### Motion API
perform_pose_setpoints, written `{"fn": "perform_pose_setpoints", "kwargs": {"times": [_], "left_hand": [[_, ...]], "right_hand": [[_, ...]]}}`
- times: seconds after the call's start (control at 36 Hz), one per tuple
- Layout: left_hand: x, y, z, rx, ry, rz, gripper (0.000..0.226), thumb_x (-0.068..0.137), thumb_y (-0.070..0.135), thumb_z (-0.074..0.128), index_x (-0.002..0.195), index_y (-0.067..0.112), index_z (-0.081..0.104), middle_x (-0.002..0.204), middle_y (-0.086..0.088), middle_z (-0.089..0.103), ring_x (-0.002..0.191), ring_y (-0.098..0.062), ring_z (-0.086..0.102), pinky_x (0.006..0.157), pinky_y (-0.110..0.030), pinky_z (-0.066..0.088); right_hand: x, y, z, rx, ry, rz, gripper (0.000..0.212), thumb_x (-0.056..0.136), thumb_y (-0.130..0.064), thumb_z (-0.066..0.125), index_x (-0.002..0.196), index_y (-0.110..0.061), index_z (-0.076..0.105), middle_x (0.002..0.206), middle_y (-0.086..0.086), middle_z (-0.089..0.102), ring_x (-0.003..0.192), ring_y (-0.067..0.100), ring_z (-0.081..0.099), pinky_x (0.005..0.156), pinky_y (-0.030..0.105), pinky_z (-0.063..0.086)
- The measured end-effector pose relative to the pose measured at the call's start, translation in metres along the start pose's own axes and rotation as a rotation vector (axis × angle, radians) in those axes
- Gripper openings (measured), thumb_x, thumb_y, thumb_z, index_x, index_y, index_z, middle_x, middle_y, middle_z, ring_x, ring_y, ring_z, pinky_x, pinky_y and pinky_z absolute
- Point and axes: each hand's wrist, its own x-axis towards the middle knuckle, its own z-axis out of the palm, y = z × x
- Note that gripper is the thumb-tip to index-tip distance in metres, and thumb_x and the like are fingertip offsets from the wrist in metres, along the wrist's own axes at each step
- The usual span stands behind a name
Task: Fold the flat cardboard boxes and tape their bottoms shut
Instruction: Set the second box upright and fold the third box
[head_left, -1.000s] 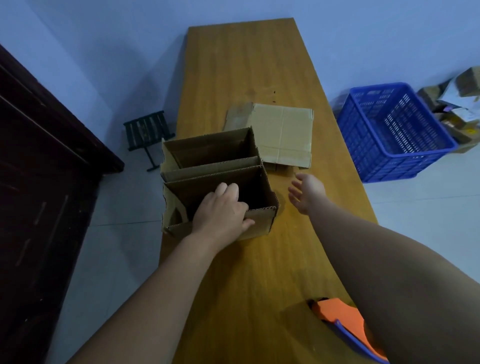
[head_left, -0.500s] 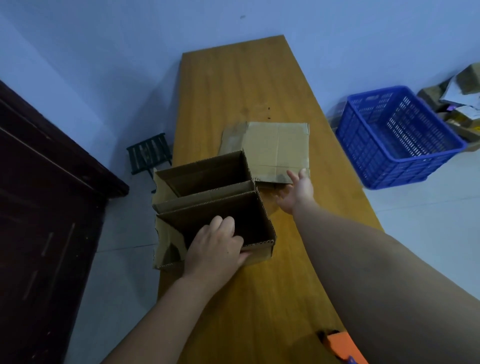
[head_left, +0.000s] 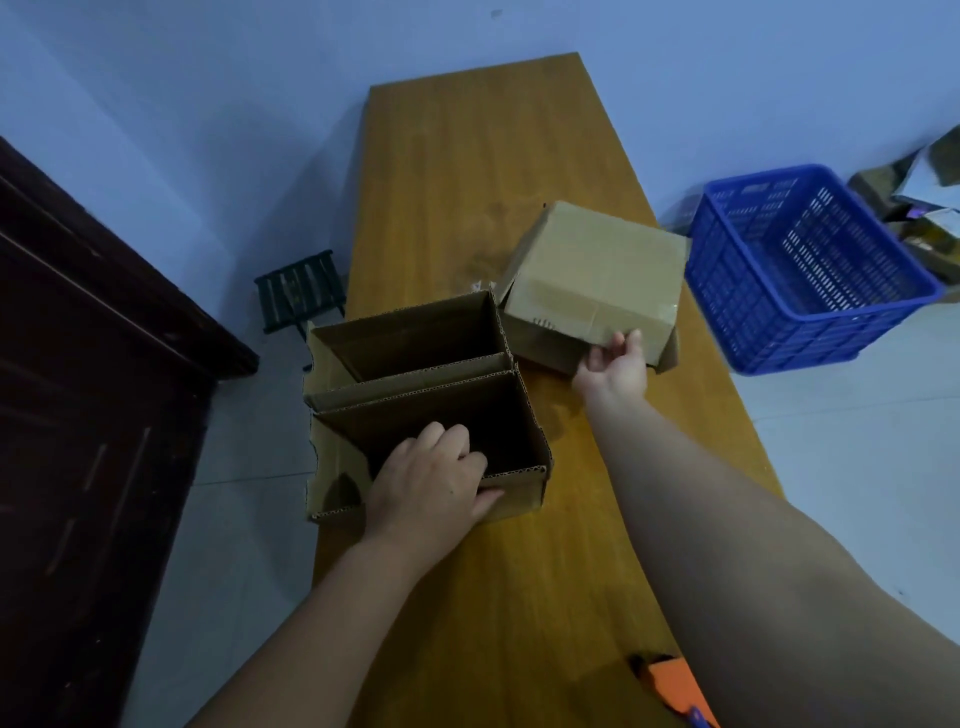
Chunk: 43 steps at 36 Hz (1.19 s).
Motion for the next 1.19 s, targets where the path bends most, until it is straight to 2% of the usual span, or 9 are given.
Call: {"fn": "perform_pose_setpoints", "kwargs": {"times": [0.14,0.28,0.44,0.56,0.64,0.83,0.89,1.08,1.19], "left_hand": [[0.001,-0.001,0.0,-0.025,-0.038,-0.009,0.04,0.098,0.051,0.036,0.118,0.023,0.056,0.108,0.007,0.046,0.091,-0.005,0.034,0.074,-0.019,0.028],[0.002,-0.001,-0.004,-0.08,-0.111,-0.052,0.036,0.097,0.048,0.044,0.116,0.019,0.056,0.106,0.007,0.04,0.081,-0.003,0.039,0.066,-0.018,0.033],[-0.002,0.0,-0.015,-0.316,-0.029,-0.076,0.051,0.097,0.049,0.039,0.134,0.017,0.05,0.125,0.004,0.047,0.103,-0.008,0.051,0.081,-0.021,0.046],[-0.006,0.003,-0.022,-0.48,0.363,-0.141,0.03,0.1,0.022,0.044,0.119,0.009,0.064,0.109,-0.005,0.064,0.097,-0.018,0.063,0.08,-0.023,0.052],[-0.008,0.009,-0.032,-0.524,0.464,-0.183,0.021,0.096,0.013,0.053,0.111,0.01,0.068,0.102,-0.002,0.066,0.092,-0.01,0.06,0.078,-0.007,0.04],[-0.027,0.03,-0.066,-0.979,0.441,-0.466,0.015,0.094,0.015,0.058,0.087,0.028,0.061,0.091,0.012,0.059,0.082,0.003,0.053,0.065,-0.01,0.037],[-0.038,0.033,-0.072,-1.092,0.425,-0.5,0.019,0.094,0.015,0.058,0.081,0.028,0.057,0.085,0.01,0.058,0.08,-0.001,0.053,0.063,-0.014,0.037],[-0.089,0.045,-0.084,-1.02,0.388,-0.554,0.028,0.097,0.008,0.048,0.07,0.018,0.05,0.07,0.008,0.049,0.064,0.0,0.044,0.049,-0.009,0.035],[-0.112,0.046,-0.074,-1.311,0.453,-0.549,0.034,0.09,-0.01,0.051,0.064,0.012,0.05,0.062,0.0,0.049,0.066,-0.016,0.051,0.058,-0.02,0.043]], "right_hand": [[-0.017,-0.015,0.012,0.218,-0.182,0.039,0.023,0.09,-0.023,0.066,0.103,-0.008,0.054,0.112,0.009,0.065,0.116,0.023,0.06,0.113,0.043,0.034],[-0.045,-0.028,0.029,0.246,-0.347,0.051,0.035,0.09,-0.019,0.067,0.121,-0.009,0.056,0.104,0.006,0.071,0.097,0.018,0.069,0.109,0.04,0.039],[-0.096,-0.04,0.054,0.131,-0.572,0.048,0.013,0.095,-0.019,0.058,0.105,-0.011,0.057,0.097,0.007,0.072,0.088,0.019,0.07,0.103,0.038,0.045],[-0.133,-0.046,0.062,0.012,-0.708,0.046,0.013,0.096,-0.026,0.054,0.095,-0.016,0.062,0.086,0.001,0.075,0.077,0.012,0.072,0.096,0.034,0.046],[-0.153,-0.046,0.063,-0.09,-0.81,0.05,0.015,0.088,-0.027,0.057,0.091,-0.019,0.069,0.088,-0.003,0.074,0.081,0.01,0.071,0.089,0.031,0.048],[-0.182,-0.046,0.044,-0.283,-1.087,0.172,0.042,0.075,-0.023,0.078,0.114,-0.012,0.07,0.118,0.009,0.068,0.12,0.026,0.058,0.103,0.043,0.045],[-0.19,-0.045,0.035,-0.338,-1.146,0.19,0.047,0.074,-0.027,0.081,0.118,-0.014,0.068,0.122,0.007,0.066,0.127,0.026,0.05,0.112,0.044,0.034],[-0.228,-0.042,0.005,-0.466,-1.198,0.219,0.047,0.07,-0.028,0.085,0.113,-0.014,0.072,0.116,0.004,0.07,0.116,0.022,0.06,0.113,0.041,0.033],[-0.245,-0.04,-0.017,-0.509,-1.171,0.241,0.05,0.066,-0.025,0.088,0.112,-0.013,0.073,0.115,0.004,0.071,0.111,0.02,0.065,0.102,0.036,0.045]]}}
